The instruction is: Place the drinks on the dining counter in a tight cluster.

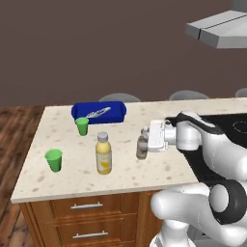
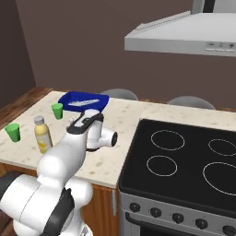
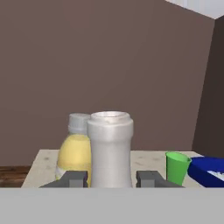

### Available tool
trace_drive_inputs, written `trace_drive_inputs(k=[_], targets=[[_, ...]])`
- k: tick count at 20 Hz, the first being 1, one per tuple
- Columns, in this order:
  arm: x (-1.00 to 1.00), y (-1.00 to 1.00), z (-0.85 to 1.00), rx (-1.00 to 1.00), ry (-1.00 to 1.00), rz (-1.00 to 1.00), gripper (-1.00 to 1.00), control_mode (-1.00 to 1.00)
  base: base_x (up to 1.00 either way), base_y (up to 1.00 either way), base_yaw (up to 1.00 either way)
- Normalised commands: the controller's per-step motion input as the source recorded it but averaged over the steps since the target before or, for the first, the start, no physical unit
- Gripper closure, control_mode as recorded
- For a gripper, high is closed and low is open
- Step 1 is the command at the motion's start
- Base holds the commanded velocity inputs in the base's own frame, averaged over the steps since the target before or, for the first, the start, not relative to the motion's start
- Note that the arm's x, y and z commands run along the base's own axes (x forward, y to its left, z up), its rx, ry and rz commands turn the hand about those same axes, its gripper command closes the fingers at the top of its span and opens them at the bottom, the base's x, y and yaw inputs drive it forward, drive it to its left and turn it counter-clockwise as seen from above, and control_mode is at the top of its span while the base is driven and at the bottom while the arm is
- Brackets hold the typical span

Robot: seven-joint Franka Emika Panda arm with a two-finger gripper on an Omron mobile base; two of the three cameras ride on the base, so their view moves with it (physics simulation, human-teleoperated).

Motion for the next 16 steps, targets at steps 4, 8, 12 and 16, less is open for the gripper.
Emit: trace_drive_inputs(k=[4,8,12,16], targets=[[0.3,0.24,-0.12,0.0,-0.01,-0.02,1.0,-1.0,0.0,0.0,0.0],[0.23,0.21,-0.04,0.0,0.1,0.0,1.0,-1.0,0.0,0.0,0.0],[0.18,0.22,-0.17,0.0,0.14,0.0,1.0,-1.0,0.0,0.0,0.0],[0.12,0.24,-0.22,0.0,0.05,0.0,1.0,-1.0,0.0,0.0,0.0]])
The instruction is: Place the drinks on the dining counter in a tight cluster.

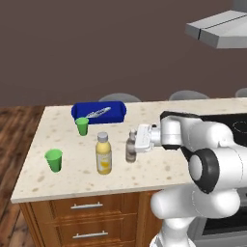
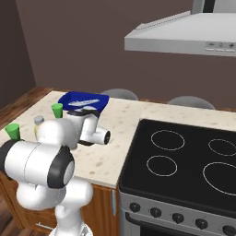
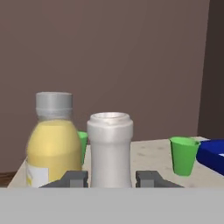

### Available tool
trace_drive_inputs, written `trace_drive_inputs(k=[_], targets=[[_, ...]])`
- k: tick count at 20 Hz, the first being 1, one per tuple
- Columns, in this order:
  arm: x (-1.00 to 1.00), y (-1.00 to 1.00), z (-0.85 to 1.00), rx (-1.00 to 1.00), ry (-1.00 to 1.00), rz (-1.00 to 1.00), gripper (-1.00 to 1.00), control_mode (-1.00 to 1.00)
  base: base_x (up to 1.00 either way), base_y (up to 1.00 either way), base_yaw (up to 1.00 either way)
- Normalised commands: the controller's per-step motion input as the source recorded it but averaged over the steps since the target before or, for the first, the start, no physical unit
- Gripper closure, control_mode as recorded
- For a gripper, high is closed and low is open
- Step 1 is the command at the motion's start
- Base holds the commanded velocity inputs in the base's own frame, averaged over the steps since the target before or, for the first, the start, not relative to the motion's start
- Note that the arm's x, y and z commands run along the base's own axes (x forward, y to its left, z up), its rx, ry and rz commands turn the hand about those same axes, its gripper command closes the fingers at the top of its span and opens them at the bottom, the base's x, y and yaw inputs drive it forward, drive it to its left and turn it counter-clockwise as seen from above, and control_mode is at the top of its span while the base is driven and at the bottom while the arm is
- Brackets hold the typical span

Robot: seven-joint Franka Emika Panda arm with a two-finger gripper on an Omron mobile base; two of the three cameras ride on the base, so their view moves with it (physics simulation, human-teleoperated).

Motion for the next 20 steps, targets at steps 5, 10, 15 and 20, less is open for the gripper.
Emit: trace_drive_inputs(k=[5,10,15,20], targets=[[0.08,0.25,-0.22,0.0,-0.02,0.0,1.0,-1.0,0.0,0.0,0.0],[0.02,0.22,-0.23,0.0,-0.08,0.0,1.0,-1.0,0.0,0.0,0.0],[0.1,0.27,-0.12,0.0,-0.01,-0.02,1.0,-1.0,0.0,0.0,0.0],[0.02,0.21,-0.08,0.0,0.0,-0.03,1.0,-1.0,0.0,0.0,0.0]])
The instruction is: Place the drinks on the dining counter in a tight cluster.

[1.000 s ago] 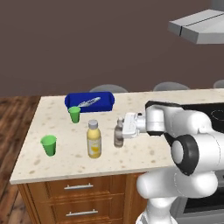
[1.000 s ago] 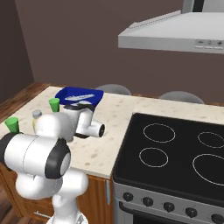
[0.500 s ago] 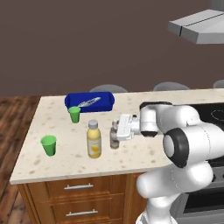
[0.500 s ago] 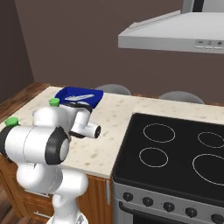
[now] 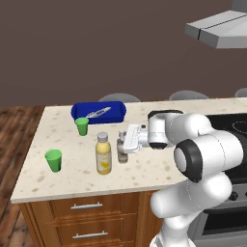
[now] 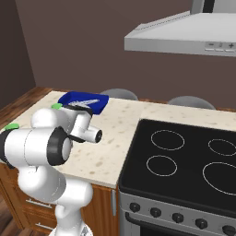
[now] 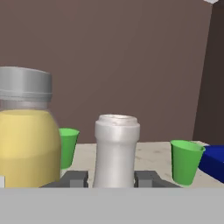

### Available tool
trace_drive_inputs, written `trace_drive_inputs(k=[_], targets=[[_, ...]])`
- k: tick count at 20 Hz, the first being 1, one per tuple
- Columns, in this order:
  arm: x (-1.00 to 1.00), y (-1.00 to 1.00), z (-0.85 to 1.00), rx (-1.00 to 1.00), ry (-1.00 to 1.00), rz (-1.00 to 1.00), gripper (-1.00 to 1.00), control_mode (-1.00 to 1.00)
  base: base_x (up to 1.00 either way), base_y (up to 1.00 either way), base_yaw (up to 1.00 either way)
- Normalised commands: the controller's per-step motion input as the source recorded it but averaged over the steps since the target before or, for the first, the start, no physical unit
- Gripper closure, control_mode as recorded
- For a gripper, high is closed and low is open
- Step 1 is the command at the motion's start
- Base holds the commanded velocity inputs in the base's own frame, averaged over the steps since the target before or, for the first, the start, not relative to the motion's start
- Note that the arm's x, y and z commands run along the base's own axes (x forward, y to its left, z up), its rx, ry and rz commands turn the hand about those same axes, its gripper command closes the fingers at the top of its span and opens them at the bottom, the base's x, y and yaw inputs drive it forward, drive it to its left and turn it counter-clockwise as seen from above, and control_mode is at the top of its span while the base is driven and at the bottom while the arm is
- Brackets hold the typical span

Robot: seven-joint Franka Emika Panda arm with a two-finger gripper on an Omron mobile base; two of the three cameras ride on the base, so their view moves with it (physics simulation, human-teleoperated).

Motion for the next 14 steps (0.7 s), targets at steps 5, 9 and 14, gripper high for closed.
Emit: trace_drive_inputs(k=[5,9,14], targets=[[-0.18,0.03,-0.1,0.05,-0.01,-0.02,1.0,-1.0,0.0,0.0,0.0],[-0.23,0.0,-0.16,0.07,-0.01,-0.02,1.0,-1.0,0.0,0.0,0.0],[-0.11,0.0,-0.21,0.08,0.0,-0.02,1.0,-1.0,0.0,0.0,0.0]])
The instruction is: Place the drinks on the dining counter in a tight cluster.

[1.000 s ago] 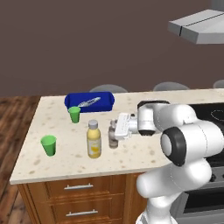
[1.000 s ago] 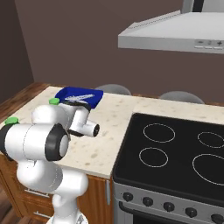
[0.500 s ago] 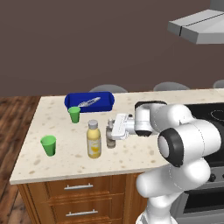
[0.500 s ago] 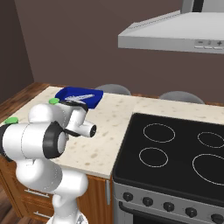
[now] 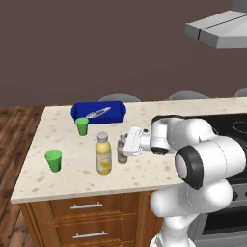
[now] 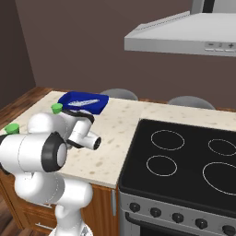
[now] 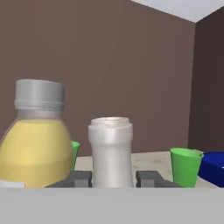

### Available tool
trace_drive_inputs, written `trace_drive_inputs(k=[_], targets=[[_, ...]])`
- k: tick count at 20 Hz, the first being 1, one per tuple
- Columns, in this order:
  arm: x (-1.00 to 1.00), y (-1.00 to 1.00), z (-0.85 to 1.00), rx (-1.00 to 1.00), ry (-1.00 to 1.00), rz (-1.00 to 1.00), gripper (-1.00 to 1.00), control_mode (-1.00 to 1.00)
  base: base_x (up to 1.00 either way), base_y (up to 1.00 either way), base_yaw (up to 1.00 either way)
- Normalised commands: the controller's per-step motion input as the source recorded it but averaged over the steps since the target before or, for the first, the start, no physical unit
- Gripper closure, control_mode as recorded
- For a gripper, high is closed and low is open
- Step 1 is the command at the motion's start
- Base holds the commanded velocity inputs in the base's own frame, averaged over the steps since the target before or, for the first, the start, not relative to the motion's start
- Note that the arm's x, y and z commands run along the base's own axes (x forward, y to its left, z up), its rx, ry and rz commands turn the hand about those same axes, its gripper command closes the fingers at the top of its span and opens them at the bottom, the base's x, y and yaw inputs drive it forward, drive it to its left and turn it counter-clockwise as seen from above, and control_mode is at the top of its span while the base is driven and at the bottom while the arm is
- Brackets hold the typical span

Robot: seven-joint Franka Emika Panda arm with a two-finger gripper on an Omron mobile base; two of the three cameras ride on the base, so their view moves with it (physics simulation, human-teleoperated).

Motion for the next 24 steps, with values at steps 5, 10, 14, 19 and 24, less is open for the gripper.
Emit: trace_drive_inputs(k=[5,10,14,19,24], targets=[[0.01,-0.01,-0.18,0.04,0.0,-0.01,-1.0,-1.0,0.0,0.0,0.0],[-0.02,-0.04,-0.01,0.05,0.0,0.0,-1.0,-1.0,0.0,0.0,0.0],[-0.12,-0.07,0.0,0.01,0.0,0.0,-1.0,-1.0,0.0,0.0,0.0],[-0.07,-0.02,0.0,0.0,0.0,0.0,-1.0,-1.0,0.0,0.0,0.0],[-0.01,-0.09,0.04,0.0,0.0,0.0,-1.0,-1.0,0.0,0.0,0.0]])
